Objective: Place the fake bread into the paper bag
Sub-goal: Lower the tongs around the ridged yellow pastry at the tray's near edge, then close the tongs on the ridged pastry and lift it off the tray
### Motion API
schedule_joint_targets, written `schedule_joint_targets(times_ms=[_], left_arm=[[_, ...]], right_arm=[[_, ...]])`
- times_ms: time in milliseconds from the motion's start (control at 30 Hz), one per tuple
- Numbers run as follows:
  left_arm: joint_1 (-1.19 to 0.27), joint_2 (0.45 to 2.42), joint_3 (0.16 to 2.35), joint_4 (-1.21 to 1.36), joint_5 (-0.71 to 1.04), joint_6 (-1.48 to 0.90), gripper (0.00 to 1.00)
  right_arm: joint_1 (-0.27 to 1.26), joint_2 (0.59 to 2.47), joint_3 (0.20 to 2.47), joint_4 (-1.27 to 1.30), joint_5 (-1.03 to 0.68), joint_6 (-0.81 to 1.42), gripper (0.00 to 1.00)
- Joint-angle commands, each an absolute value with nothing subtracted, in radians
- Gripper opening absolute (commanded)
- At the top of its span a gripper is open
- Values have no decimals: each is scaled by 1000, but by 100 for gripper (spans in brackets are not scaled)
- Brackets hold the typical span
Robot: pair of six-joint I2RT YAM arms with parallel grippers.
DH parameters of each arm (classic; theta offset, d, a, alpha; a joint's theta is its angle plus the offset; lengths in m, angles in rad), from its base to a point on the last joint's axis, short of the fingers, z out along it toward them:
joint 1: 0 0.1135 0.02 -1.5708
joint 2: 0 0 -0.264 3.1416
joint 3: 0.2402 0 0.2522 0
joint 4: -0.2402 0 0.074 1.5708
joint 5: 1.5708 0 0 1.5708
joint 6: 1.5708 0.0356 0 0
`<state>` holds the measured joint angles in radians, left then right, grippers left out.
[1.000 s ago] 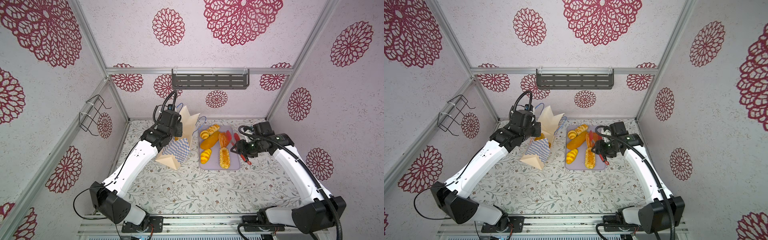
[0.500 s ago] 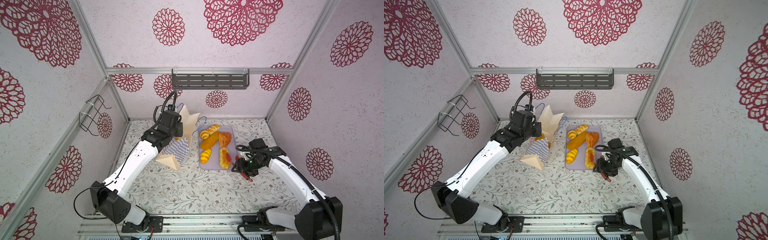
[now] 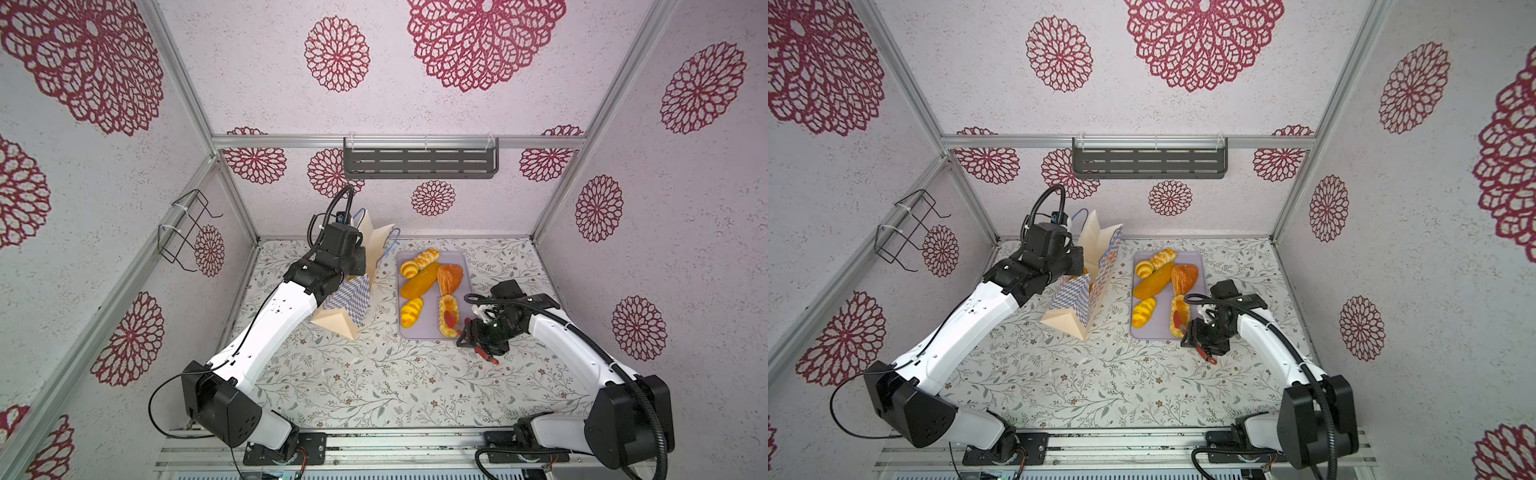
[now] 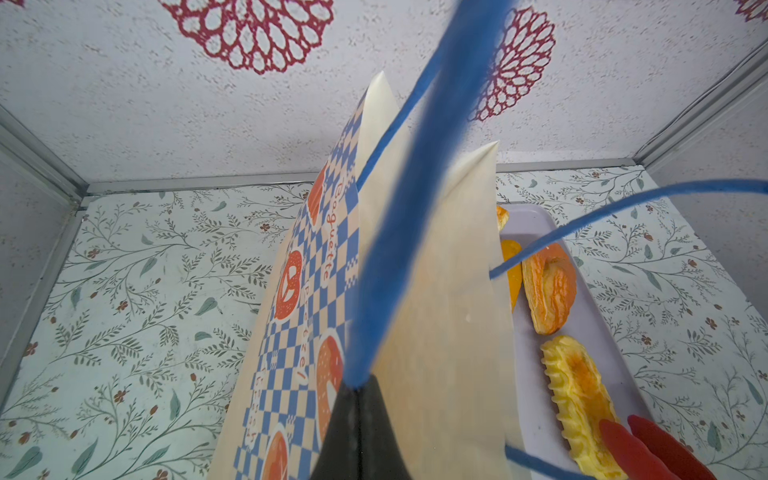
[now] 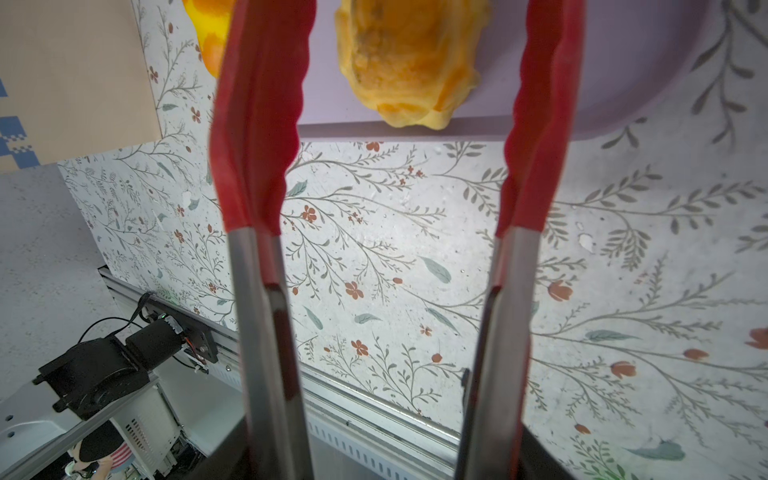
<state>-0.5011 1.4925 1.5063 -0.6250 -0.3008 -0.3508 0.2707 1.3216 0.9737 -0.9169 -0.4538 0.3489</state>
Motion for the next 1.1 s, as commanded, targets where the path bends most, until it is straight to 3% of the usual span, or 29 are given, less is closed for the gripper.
schedule_joint_targets(times_ms=[0,767,967,1067], left_arm=[[-496,1470,1498,-597,-292,-354,0],[-495,1478,1493,-589,-275,-356,0],[-492,1476,1491,-591,-276,-356,0],[-491,1475,1495,-592,-276,-356,0]], right_arm=[[277,1328,986,-904,-478,321,65],[299,1447,991,-830,-489,315,67],[299,1457,989,-818,-476,318,61],[299,1447,986,-817,-470,319,52]])
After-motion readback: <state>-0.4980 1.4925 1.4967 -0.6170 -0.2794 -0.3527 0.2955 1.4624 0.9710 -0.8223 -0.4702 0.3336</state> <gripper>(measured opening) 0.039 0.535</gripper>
